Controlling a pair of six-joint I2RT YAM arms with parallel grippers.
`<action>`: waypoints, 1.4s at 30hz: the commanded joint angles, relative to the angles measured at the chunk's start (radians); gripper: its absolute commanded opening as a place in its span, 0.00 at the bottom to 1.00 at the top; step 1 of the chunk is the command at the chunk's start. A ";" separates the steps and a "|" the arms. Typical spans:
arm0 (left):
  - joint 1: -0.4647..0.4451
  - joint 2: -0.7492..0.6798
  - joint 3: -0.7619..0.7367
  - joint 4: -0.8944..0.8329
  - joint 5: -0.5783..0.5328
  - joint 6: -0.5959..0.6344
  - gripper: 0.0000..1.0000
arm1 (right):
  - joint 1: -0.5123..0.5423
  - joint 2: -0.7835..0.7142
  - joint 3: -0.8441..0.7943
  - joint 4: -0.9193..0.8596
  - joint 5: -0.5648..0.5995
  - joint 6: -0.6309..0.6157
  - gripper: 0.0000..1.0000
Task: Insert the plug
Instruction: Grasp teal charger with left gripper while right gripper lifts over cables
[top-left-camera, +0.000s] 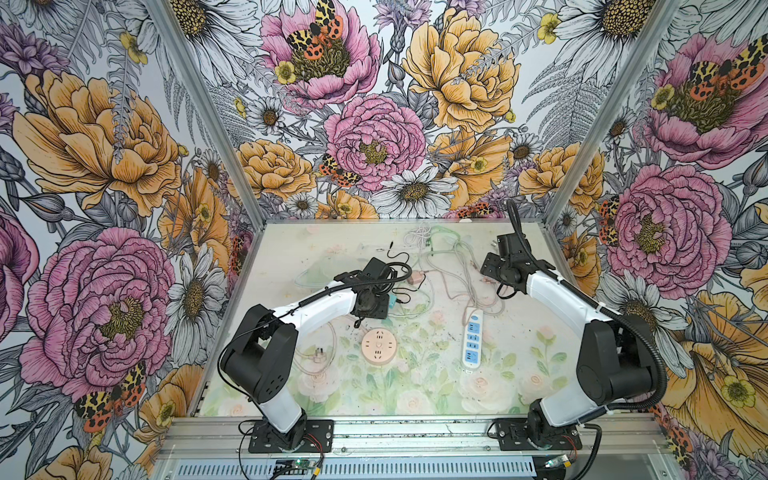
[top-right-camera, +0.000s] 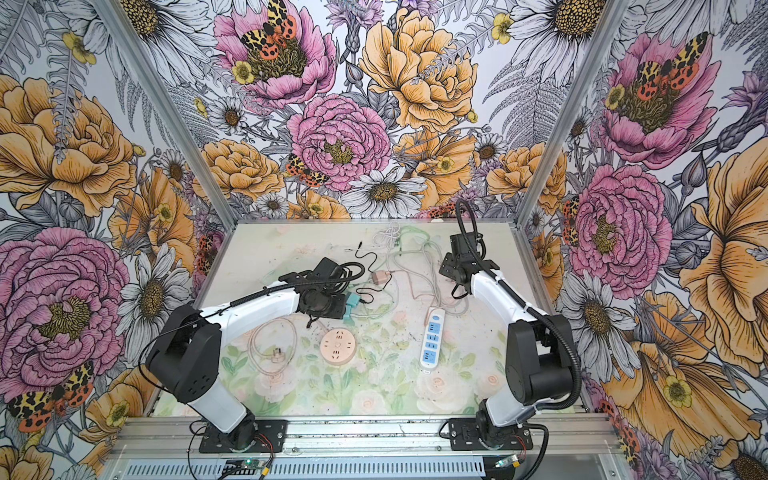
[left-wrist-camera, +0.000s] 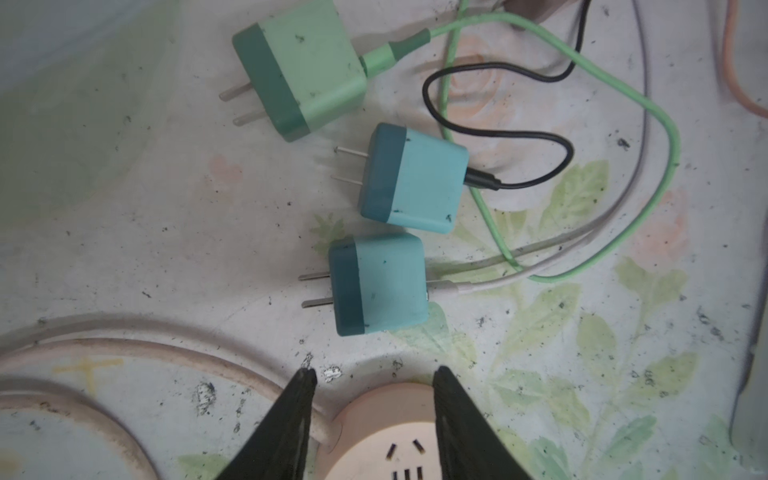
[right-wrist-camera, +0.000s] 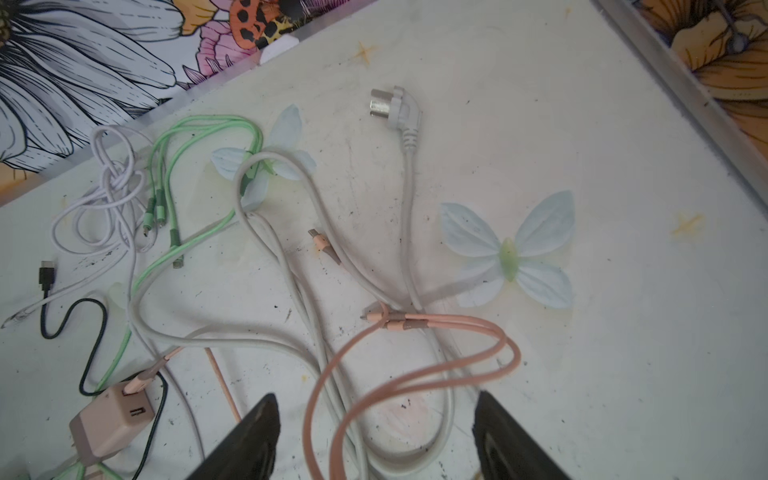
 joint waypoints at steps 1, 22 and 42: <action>-0.015 0.023 0.036 0.021 -0.030 -0.027 0.50 | -0.007 -0.074 -0.017 0.009 -0.007 -0.020 0.76; -0.032 0.165 0.124 0.021 -0.090 -0.063 0.51 | -0.006 -0.289 -0.104 -0.026 -0.084 -0.043 0.76; 0.030 0.103 0.060 0.006 -0.117 -0.073 0.38 | -0.001 -0.273 -0.098 -0.026 -0.153 -0.036 0.75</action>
